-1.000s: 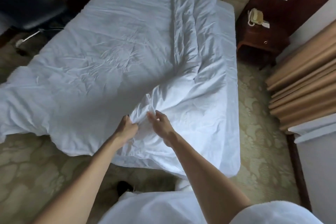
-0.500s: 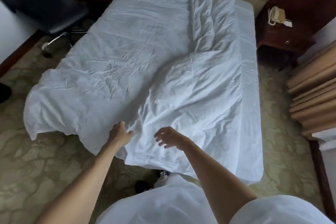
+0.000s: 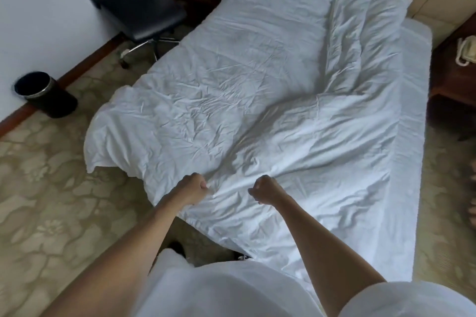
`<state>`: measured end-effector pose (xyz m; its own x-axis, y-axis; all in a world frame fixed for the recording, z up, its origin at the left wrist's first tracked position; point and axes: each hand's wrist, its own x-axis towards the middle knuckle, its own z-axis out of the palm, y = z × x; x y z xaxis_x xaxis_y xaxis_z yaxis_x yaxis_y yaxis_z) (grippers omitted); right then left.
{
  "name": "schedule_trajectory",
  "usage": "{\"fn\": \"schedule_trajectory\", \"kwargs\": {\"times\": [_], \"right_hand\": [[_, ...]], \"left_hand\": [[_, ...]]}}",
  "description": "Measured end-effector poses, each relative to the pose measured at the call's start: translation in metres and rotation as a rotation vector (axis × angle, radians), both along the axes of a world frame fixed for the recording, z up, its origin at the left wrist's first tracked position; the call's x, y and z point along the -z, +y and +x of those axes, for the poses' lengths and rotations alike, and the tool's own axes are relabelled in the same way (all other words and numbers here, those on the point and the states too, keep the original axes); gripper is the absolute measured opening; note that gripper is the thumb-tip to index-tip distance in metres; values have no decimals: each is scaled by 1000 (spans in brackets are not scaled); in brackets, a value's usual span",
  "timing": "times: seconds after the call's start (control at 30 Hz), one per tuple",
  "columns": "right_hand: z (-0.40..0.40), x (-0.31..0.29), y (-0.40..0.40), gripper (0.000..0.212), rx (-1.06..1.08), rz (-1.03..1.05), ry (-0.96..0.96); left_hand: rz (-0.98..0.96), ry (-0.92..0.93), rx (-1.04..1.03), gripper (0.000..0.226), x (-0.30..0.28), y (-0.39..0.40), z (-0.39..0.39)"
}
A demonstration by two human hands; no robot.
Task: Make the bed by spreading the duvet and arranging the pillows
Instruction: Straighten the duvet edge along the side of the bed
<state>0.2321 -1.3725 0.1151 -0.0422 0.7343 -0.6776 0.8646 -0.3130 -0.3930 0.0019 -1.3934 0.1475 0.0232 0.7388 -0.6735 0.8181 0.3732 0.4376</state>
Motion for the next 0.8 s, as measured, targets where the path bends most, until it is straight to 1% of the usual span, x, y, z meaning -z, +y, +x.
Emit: {"fn": "schedule_trajectory", "kwargs": {"times": [0.1,0.17,0.2,0.27,0.33,0.4,0.47,0.5,0.6,0.7,0.8], "right_hand": [[-27,-11,20,22,-48,80,-58],[-55,-17,31,11,-18,121,-71],[-67,-17,38,11,4,133,-74],[-91,-19,50,18,5,150,-87],[-140,-23,66,23,-23,176,-93],[-194,-30,75,20,-40,193,-63],[-248,-37,78,12,-31,186,-2],[-273,-41,79,13,-16,163,43],[-337,-49,81,25,1,66,132],[-389,-53,93,23,-74,85,136],[-436,-67,110,24,-96,101,162]], "left_hand": [[29,6,-23,15,-3,16,-28],[52,-5,-40,15,-2,25,-57],[61,-14,-44,15,-3,29,-71],[80,-36,-60,15,-6,37,-94],[107,-55,-83,16,-12,45,-143],[127,-55,-99,16,-17,49,-197],[133,-44,-112,16,-25,50,-252],[129,-40,-114,17,-29,50,-277],[144,-39,-117,18,-40,52,-341],[173,-71,-138,19,-46,58,-388],[160,-109,-175,18,-42,68,-431]]}}
